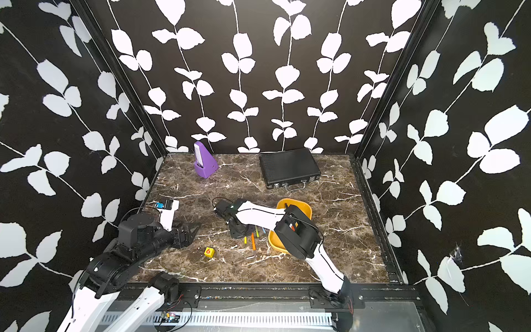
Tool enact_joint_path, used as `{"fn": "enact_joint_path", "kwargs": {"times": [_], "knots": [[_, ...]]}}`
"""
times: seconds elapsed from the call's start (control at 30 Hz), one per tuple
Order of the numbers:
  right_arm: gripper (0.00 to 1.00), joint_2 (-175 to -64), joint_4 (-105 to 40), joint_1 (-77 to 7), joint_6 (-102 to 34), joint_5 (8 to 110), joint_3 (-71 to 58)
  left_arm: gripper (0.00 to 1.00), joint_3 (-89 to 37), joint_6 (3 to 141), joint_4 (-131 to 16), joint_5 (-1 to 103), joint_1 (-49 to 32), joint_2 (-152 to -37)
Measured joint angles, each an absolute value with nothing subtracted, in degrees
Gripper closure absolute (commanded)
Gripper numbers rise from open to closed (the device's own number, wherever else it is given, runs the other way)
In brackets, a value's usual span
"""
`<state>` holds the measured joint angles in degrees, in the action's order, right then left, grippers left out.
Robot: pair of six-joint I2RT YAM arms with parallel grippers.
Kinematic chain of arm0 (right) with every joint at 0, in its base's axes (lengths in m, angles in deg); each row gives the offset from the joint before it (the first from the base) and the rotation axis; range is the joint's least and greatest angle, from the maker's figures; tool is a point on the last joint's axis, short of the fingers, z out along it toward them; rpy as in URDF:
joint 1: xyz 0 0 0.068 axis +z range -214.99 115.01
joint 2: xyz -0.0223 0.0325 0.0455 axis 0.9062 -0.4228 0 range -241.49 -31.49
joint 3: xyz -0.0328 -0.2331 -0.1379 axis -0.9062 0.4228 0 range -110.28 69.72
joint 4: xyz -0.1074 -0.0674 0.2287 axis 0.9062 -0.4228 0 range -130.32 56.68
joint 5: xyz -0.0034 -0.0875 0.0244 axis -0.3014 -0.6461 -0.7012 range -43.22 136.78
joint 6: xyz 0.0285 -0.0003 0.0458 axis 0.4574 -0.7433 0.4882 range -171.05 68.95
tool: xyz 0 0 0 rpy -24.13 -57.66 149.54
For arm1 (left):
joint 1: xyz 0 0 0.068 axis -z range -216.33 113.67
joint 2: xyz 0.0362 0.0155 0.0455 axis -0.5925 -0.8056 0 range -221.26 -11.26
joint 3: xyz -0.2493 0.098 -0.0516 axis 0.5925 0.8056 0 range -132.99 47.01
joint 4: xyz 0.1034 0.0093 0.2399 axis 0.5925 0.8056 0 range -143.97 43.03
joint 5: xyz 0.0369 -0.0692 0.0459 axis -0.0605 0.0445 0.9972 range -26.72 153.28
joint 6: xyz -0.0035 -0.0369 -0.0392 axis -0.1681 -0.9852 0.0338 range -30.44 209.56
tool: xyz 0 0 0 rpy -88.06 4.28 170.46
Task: Put the hex key on the desktop into the storage box
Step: Pick up the Allen key from the center of the board.
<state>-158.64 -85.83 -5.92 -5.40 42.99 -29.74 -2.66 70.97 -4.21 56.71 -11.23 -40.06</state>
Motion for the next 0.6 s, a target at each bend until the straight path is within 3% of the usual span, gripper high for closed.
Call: {"fn": "enact_joint_path", "kwargs": {"times": [0.3, 0.6], "knots": [[1.0, -159.01, -86.16, -6.42, -4.44, 44.54, -30.39, 0.23, -2.66, 70.97, -4.21, 56.91, -11.23, -40.06], [1.0, -158.94, -86.11, -6.51, -3.83, 44.83, -30.39, 0.23, -2.66, 70.95, -4.21, 56.98, -11.23, -40.34]]}}
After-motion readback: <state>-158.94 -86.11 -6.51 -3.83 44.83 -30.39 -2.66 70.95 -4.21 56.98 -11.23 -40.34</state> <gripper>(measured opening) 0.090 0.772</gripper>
